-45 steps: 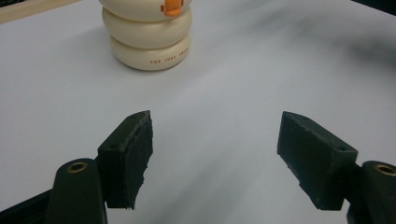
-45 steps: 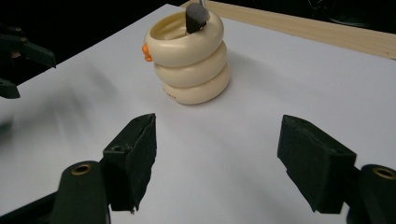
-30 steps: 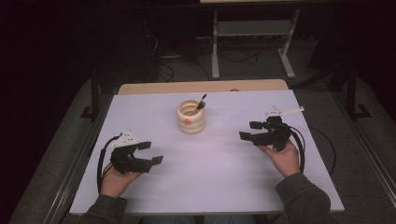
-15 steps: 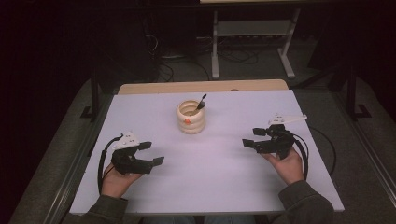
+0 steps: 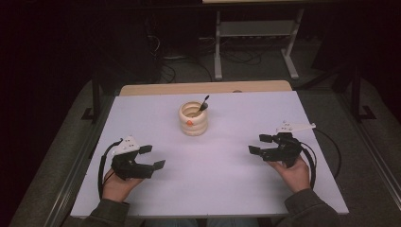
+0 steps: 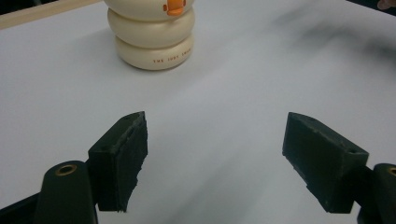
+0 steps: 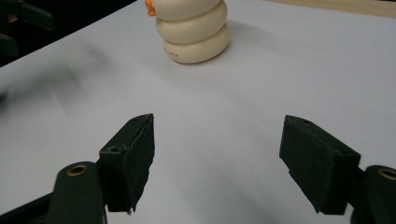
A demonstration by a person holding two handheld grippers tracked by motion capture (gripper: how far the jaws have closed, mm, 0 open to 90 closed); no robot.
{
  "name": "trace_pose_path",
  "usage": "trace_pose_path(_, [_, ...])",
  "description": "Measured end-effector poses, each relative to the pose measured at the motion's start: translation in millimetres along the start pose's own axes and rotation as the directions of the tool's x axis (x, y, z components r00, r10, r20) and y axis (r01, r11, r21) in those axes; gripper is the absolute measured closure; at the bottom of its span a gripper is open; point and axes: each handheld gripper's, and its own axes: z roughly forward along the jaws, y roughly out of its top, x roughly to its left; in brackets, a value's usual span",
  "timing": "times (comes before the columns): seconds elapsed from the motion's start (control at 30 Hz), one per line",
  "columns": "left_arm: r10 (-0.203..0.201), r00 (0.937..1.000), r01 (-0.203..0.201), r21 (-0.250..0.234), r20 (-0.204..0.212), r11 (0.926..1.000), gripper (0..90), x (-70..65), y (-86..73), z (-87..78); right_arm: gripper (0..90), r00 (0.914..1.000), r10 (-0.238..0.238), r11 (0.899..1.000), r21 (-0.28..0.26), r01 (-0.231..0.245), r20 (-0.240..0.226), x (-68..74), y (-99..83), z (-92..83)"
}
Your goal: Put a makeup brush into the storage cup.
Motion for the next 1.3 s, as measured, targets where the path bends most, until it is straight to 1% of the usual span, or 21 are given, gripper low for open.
trace_pose_path(0.03, [0.0,1.0,0.0,0.004,0.0,1.0,21.7,-1.1,-0.5,0.3,25.1,1.0,0.002,1.0,0.009,-0.002,0.002,0.5,-1.4,-0.7])
trace_pose_path(0.17, [0.014,0.9999,-0.014,0.014,-0.002,0.9998,21.7,-4.7,-2.7,1.6,25.0,1.0,-0.005,1.0,0.008,0.005,0.003,1.3,-6.7,-1.9])
trace_pose_path(0.2, [0.01,1.0,-0.01,0.016,-0.002,0.9998,21.7,-5.7,-3.4,1.8,25.0,1.0,-0.004,1.0,0.017,0.004,0.003,1.6,-7.7,-2.6])
trace_pose_path(0.3, [0.017,0.9998,-0.017,0.019,-0.004,0.9997,21.7,-5.9,-5.4,1.7,25.1,0.9999,-0.006,1.0,0.014,0.006,0.01,1.7,-10.9,-4.1])
trace_pose_path(0.37, [0.008,1.0,-0.008,0.017,-0.004,0.9998,21.7,-6.4,-7.0,1.5,25.1,0.9999,-0.006,1.0,0.014,0.006,0.012,1.3,-13.4,-5.0])
trace_pose_path(0.47, [0.012,0.9999,-0.012,0.014,0.002,0.9998,21.6,-6.9,-8.4,1.4,25.0,0.9999,0.003,1.0,0.015,-0.004,0.014,1.6,-16.4,-6.1])
trace_pose_path(0.5, [0.008,1.0,-0.008,0.015,0.004,0.9999,21.4,-7.7,-9.2,1.5,25.0,0.9999,0.002,1.0,0.017,-0.002,0.013,1.5,-17.5,-6.4])
trace_pose_path(0.63, [0.019,0.9998,-0.019,0.025,0.007,0.9995,21.2,-8.0,-11.9,1.8,24.4,0.9999,-0.006,1.0,0.018,0.006,0.013,2.1,-19.9,-7.6])
trace_pose_path(0.7, [0.01,0.9999,-0.01,0.025,0.007,0.9996,21.2,-8.3,-13.2,2.0,24.4,0.9999,-0.001,1.0,0.011,0.001,0.01,2.7,-21.2,-8.7])
trace_pose_path(0.73, [0.014,0.9999,-0.014,0.028,0.008,0.9995,21.1,-7.8,-14.1,2.0,24.3,0.9999,-0.003,1.0,0.01,0.003,0.014,2.8,-22.1,-8.9])
trace_pose_path(0.77, [0.006,1.0,-0.006,0.03,0.006,0.9995,21.1,-8.1,-15.2,2.0,24.0,0.9998,-0.004,1.0,0.014,0.004,0.017,2.6,-23.1,-9.1])
trace_pose_path(0.9, [-0.002,1.0,0.002,0.032,0.009,0.9995,21.0,-7.2,-18.5,1.5,23.6,0.9998,0.001,1.0,0.009,-0.001,0.022,1.2,-26.1,-9.9])
trace_pose_path(0.93, [-0.008,0.9999,0.007,0.03,0.009,0.9995,21.1,-7.3,-18.9,1.4,23.5,0.9997,0.01,1.0,0.004,-0.01,0.024,1.6,-26.6,-10.4])
trace_pose_path(1.07, [-0.005,1.0,0.005,0.03,0.007,0.9995,21.0,-5.8,-19.1,1.1,23.5,0.9997,-0.002,1.0,0.0,0.002,0.023,2.1,-28.8,-11.9])
trace_pose_path(1.23, [-0.009,0.9999,0.008,0.03,0.007,0.9995,21.1,-5.8,-19.0,2.2,22.8,0.9997,0.006,1.0,-0.003,-0.006,0.025,3.0,-30.7,-14.7])
trace_pose_path(1.3, [-0.005,1.0,0.005,0.033,0.007,0.9994,21.1,-5.5,-18.6,2.6,22.7,0.9997,0.006,1.0,-0.017,-0.006,0.025,3.4,-31.0,-16.1])
